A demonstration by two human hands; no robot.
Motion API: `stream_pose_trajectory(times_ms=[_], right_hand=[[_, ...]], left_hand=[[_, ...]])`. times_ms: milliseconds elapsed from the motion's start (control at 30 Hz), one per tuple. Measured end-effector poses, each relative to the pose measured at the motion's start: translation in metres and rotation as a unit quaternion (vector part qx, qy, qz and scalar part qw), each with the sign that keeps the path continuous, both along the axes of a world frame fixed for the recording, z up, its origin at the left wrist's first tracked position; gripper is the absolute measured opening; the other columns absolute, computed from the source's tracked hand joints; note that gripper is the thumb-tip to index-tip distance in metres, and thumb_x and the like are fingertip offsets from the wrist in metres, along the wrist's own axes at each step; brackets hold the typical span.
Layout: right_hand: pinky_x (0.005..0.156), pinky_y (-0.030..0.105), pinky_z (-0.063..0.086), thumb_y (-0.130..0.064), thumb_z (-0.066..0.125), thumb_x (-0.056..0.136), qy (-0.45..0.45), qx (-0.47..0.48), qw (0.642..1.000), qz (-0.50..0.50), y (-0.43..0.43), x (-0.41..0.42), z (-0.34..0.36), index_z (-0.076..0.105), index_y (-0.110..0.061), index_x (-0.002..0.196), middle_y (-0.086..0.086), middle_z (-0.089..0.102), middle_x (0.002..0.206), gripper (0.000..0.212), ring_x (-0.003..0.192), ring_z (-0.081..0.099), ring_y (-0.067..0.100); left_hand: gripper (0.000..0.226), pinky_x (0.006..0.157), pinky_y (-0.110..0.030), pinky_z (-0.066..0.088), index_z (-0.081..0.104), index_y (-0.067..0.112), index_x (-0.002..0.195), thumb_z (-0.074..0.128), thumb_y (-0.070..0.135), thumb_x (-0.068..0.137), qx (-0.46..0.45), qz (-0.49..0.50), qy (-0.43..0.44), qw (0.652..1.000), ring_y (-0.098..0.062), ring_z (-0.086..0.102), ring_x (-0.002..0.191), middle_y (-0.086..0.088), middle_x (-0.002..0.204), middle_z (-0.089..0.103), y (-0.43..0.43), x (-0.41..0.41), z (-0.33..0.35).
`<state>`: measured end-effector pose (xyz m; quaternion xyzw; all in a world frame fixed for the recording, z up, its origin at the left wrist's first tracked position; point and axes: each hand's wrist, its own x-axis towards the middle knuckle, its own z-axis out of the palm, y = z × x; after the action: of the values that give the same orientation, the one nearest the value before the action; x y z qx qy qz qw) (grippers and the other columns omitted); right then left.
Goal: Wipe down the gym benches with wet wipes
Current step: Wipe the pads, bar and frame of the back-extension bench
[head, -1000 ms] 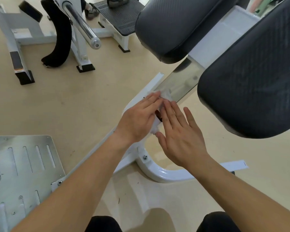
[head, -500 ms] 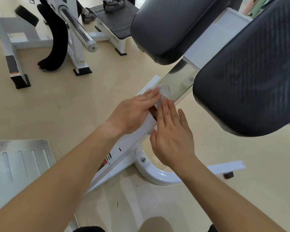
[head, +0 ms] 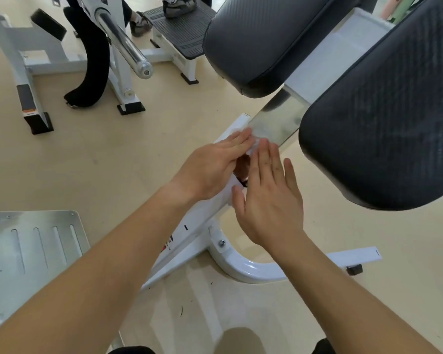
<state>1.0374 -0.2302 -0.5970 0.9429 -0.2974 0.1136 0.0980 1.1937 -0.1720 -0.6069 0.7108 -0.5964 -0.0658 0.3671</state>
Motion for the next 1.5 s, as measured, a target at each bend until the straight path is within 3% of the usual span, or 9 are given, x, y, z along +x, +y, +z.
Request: stream_pose_trajectory(times_ms=[133, 333, 467, 700, 867, 1133, 1267, 1367, 1500], right_hand=[[0.124, 0.041, -0.005, -0.050, 0.021, 0.101, 0.045, -0.024, 0.998, 0.028, 0.006, -0.010, -0.007, 0.011, -0.004, 0.159, 0.011, 0.004, 0.168, 0.075, 0.156, -0.002, 0.022], [0.126, 0.039, -0.003, -0.049, 0.030, 0.102, -0.050, -0.027, 0.997, -0.057, -0.010, 0.012, 0.012, -0.007, -0.001, 0.158, 0.015, -0.009, 0.167, 0.082, 0.155, -0.011, 0.024], [0.127, 0.039, 0.002, -0.047, 0.033, 0.102, -0.070, -0.016, 0.995, -0.062, -0.014, 0.015, 0.017, -0.007, -0.002, 0.158, 0.016, -0.006, 0.168, 0.082, 0.155, -0.006, 0.024], [0.124, 0.039, 0.003, -0.040, 0.035, 0.100, 0.029, -0.036, 0.997, 0.067, -0.005, -0.008, -0.006, 0.019, 0.000, 0.157, 0.016, 0.014, 0.166, 0.072, 0.155, 0.009, 0.027], [0.123, 0.040, 0.010, -0.036, 0.036, 0.096, 0.036, -0.059, 0.988, 0.135, 0.002, -0.010, -0.019, 0.037, 0.003, 0.151, 0.019, 0.034, 0.159, 0.068, 0.150, 0.029, 0.030], [0.125, 0.040, 0.008, -0.032, 0.045, 0.092, 0.061, -0.079, 0.972, 0.214, -0.007, -0.008, -0.025, 0.042, 0.005, 0.148, 0.020, 0.037, 0.157, 0.067, 0.149, 0.032, 0.031], [0.120, 0.044, 0.024, -0.019, 0.054, 0.088, 0.028, -0.067, 0.962, 0.264, -0.019, -0.001, -0.016, 0.054, 0.003, 0.137, 0.016, 0.054, 0.144, 0.053, 0.136, 0.046, 0.033], [0.116, 0.046, 0.030, -0.015, 0.055, 0.087, 0.026, -0.067, 0.952, 0.297, -0.020, 0.000, -0.011, 0.062, 0.001, 0.127, 0.015, 0.061, 0.130, 0.043, 0.126, 0.053, 0.033], [0.114, 0.045, 0.034, -0.014, 0.056, 0.085, 0.034, -0.080, 0.932, 0.352, -0.023, -0.011, -0.004, 0.068, -0.001, 0.114, 0.012, 0.066, 0.114, 0.034, 0.113, 0.059, 0.032]], left_hand=[[0.053, 0.120, -0.020, 0.024, 0.035, 0.026, 0.155, 0.038, 0.008, 0.106, 0.015, 0.024, -0.012, 1.000, -0.001, 0.021, 0.149, 0.015, 0.163, 0.024, 0.018, -0.003, -0.016], [0.047, 0.123, -0.037, 0.026, 0.032, 0.032, 0.156, 0.024, 0.036, 0.109, -0.004, 0.001, 0.028, 1.000, -0.010, 0.025, 0.151, 0.013, 0.163, 0.025, -0.042, -0.008, 0.042], [0.047, 0.123, -0.038, 0.025, 0.034, 0.027, 0.155, 0.027, 0.028, 0.109, -0.018, -0.011, 0.009, 1.000, -0.010, 0.022, 0.151, 0.009, 0.164, 0.025, -0.047, -0.011, 0.045], [0.051, 0.121, -0.031, 0.030, 0.044, 0.027, 0.150, 0.039, 0.013, 0.102, -0.001, 0.038, 0.027, 0.999, -0.003, 0.030, 0.147, 0.013, 0.160, 0.032, 0.016, -0.003, -0.018], [0.049, 0.115, -0.032, 0.039, 0.054, 0.019, 0.144, 0.035, 0.025, 0.099, -0.025, 0.096, -0.010, 0.995, -0.007, 0.038, 0.143, 0.005, 0.155, 0.042, 0.036, -0.016, -0.040], [0.051, 0.102, -0.032, 0.052, 0.055, 0.015, 0.144, 0.035, 0.018, 0.096, -0.048, 0.162, 0.014, 0.986, -0.009, 0.044, 0.140, 0.003, 0.154, 0.046, 0.078, -0.053, -0.086], [0.045, 0.090, -0.035, 0.057, 0.068, 0.015, 0.128, 0.040, 0.019, 0.093, -0.086, 0.216, 0.053, 0.971, -0.012, 0.064, 0.118, 0.003, 0.132, 0.067, 0.070, -0.047, -0.073], [0.041, 0.078, -0.033, 0.057, 0.070, 0.018, 0.125, 0.045, 0.021, 0.093, -0.088, 0.243, 0.034, 0.965, -0.013, 0.065, 0.102, 0.003, 0.120, 0.067, 0.063, -0.044, -0.066], [0.048, 0.100, -0.034, 0.051, 0.058, 0.012, 0.140, 0.044, 0.024, 0.096, -0.060, 0.236, 0.023, 0.970, -0.019, 0.056, 0.127, -0.005, 0.143, 0.055, 0.067, -0.060, -0.081]])
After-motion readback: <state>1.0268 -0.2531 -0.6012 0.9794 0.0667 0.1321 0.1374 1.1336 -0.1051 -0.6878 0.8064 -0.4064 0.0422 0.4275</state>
